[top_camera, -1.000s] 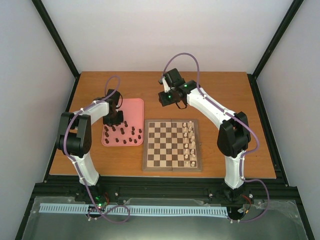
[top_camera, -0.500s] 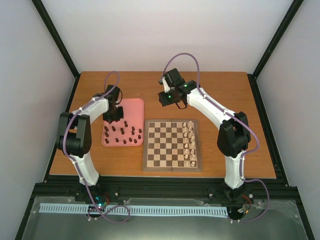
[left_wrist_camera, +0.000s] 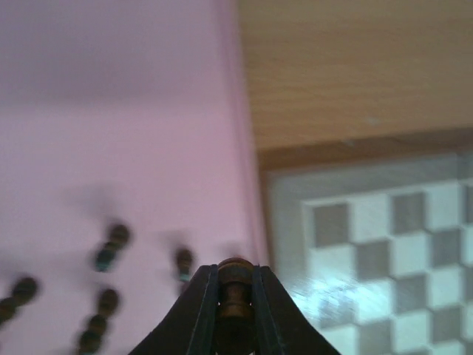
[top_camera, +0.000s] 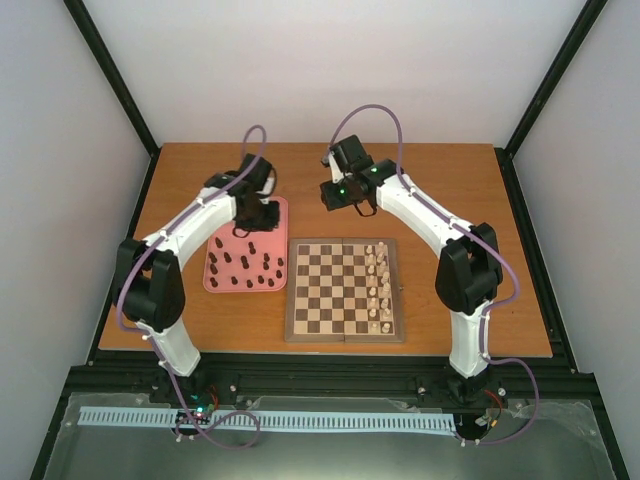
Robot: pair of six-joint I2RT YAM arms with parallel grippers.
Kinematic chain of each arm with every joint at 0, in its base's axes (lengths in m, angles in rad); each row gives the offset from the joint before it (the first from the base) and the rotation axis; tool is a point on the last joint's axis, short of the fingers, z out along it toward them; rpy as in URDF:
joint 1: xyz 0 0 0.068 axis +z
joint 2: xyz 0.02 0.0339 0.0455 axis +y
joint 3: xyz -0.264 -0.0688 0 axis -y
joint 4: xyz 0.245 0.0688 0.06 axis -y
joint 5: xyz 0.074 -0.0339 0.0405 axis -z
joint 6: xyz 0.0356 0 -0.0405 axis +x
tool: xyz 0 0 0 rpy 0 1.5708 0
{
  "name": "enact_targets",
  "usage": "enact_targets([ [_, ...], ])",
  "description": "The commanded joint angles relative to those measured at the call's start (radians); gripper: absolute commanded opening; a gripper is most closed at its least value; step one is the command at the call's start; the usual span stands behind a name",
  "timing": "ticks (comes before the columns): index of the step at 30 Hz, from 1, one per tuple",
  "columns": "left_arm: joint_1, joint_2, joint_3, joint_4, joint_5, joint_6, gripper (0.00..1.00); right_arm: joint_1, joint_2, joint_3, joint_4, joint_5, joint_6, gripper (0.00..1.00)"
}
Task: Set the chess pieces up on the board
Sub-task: Place the chess piece on the chessboard.
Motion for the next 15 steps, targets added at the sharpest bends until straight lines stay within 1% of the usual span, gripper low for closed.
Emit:
enact_targets([
  [1, -0.123, -0.018, 0.064, -0.051, 0.079, -0.058, 0.11, -0.038, 0.008, -0.015, -0.007, 0.011, 0.024, 0.48],
  [6, -0.209, 0.048, 0.111, -0.055, 0.076, -0.084, 0.11, -0.046, 0.007, -0.019, -0.012, 0.015, 0.021, 0.48],
  [15, -0.24, 0.159, 0.147, -0.061, 0.065, -0.09, 0.11, -0.05, -0.009, -0.04, -0.015, 0.017, 0.009, 0.48],
])
